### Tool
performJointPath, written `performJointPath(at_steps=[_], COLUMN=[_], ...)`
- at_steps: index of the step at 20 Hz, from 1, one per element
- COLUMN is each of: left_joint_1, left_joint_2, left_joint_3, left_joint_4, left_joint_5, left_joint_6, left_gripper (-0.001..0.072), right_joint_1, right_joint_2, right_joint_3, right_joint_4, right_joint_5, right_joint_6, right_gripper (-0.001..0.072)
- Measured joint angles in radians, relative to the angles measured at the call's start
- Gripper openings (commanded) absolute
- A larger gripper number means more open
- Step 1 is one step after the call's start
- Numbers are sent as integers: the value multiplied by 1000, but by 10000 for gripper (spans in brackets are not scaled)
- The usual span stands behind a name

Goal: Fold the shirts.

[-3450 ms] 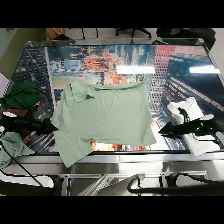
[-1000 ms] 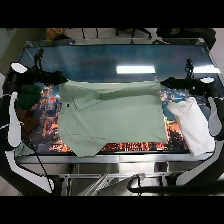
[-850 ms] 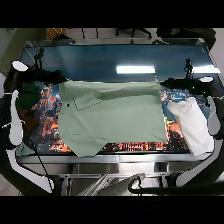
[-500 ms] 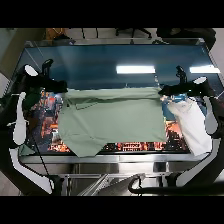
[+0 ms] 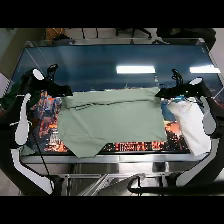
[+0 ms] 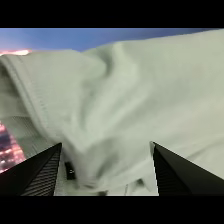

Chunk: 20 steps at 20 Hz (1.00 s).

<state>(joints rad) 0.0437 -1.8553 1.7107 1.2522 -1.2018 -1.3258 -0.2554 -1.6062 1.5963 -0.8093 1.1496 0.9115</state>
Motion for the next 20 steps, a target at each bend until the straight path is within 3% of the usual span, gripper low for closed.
performJointPath(at_steps=[2, 6, 11, 14, 20], left_joint_1=[-6, 13, 47, 55, 60], left_joint_2=[2, 67, 320, 520, 797], left_joint_3=[52, 76, -305, -650, -1196], left_joint_4=[0, 1, 2, 5, -78], left_joint_5=[-58, -213, -311, -283, -18], left_joint_6=[-22, -79, -134, -161, -201], left_gripper=[608, 607, 608, 608, 608], right_joint_1=[-3, -50, -132, -182, -242], right_joint_2=[30, 142, 320, 421, 499], right_joint_3=[0, -10, -161, -295, -454], right_joint_4=[0, -21, -72, -137, -187], right_joint_5=[27, 115, 190, 205, 168], right_joint_6=[14, 93, 163, 196, 235], right_gripper=[397, 384, 385, 386, 413])
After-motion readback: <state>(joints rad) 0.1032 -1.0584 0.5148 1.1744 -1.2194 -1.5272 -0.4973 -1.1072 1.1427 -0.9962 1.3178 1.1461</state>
